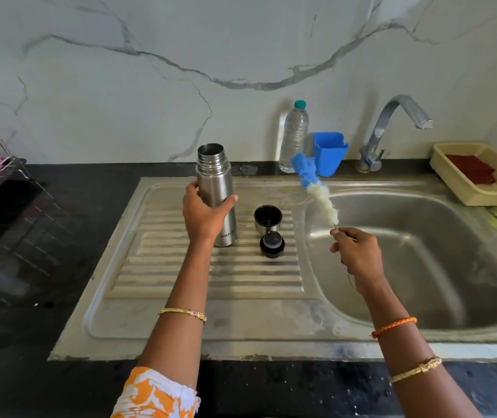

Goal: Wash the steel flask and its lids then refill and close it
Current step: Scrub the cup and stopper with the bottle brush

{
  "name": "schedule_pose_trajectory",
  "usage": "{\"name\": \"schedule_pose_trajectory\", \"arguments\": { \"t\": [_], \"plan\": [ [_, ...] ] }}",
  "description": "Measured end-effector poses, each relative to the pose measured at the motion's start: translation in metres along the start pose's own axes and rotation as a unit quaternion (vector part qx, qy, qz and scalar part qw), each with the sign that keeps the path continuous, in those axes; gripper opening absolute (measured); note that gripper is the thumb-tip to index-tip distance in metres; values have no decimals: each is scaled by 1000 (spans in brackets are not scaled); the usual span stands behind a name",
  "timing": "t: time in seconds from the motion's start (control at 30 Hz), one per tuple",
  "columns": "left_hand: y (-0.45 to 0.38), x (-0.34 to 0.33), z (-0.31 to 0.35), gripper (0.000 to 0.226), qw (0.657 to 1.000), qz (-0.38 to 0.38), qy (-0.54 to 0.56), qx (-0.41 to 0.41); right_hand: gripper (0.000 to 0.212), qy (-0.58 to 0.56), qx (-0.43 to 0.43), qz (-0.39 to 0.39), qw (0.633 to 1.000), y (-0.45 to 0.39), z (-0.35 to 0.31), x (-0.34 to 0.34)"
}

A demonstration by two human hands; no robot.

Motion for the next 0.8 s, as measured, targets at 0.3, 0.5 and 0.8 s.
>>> {"name": "schedule_pose_trajectory", "arguments": {
  "t": [0.3,0.5,0.8],
  "plan": [
    [54,-56,38,76,974,178,-125,-60,25,-8,-20,-5,1000,-8,2,21],
    [42,-58,33,70,966,228,-115,-25,22,-8,-34,-6,999,-19,4,38],
    [53,-101,48,24,958,-11,-211,-191,24,13,-32,-38,999,-30,-6,41]
  ]
}}
Point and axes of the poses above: each hand's wrist, its own y-axis away from the middle knuckle, its own x-axis out of the back of the hand, z = x × y, the point moved 1 cm from there along -y, towards the middle knuckle, and after that the axes turned 10 degrees about -x, right-handed, at the moved point
